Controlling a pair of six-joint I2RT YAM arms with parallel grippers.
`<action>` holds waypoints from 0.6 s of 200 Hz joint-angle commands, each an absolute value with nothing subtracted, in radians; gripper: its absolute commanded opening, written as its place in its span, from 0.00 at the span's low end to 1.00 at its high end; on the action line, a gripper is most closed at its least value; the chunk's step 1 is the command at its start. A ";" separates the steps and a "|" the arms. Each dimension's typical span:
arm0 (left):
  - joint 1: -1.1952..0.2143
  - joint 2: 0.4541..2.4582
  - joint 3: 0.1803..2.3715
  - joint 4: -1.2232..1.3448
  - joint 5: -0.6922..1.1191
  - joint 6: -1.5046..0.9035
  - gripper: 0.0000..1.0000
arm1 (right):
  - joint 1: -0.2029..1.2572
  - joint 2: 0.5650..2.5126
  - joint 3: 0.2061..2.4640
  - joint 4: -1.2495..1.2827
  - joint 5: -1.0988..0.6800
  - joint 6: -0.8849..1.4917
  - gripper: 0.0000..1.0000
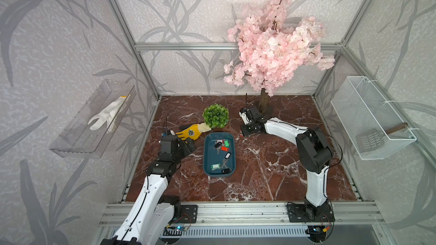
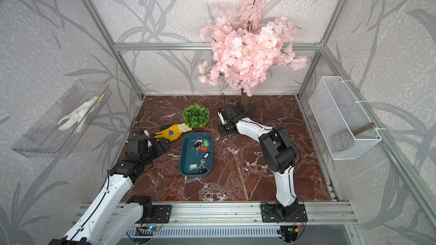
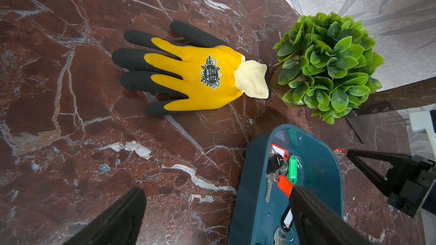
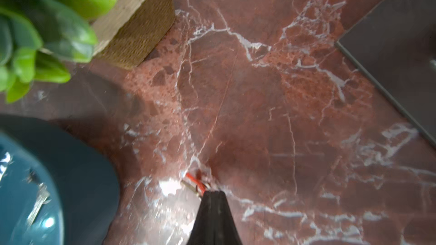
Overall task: Take the keys out of the storage box
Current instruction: Place the key at the center of the board.
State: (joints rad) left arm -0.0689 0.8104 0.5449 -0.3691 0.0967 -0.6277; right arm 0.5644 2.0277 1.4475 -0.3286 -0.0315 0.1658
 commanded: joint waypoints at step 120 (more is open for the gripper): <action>-0.178 0.835 0.586 -0.345 0.326 -0.567 0.84 | 0.542 1.923 1.405 -0.291 0.009 0.191 0.39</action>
State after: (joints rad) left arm -0.1295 0.8284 0.5461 -0.3225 0.3210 -0.5995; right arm 0.5518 2.0293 1.4273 -0.2893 -0.0074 0.2050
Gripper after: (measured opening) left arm 0.843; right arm 0.374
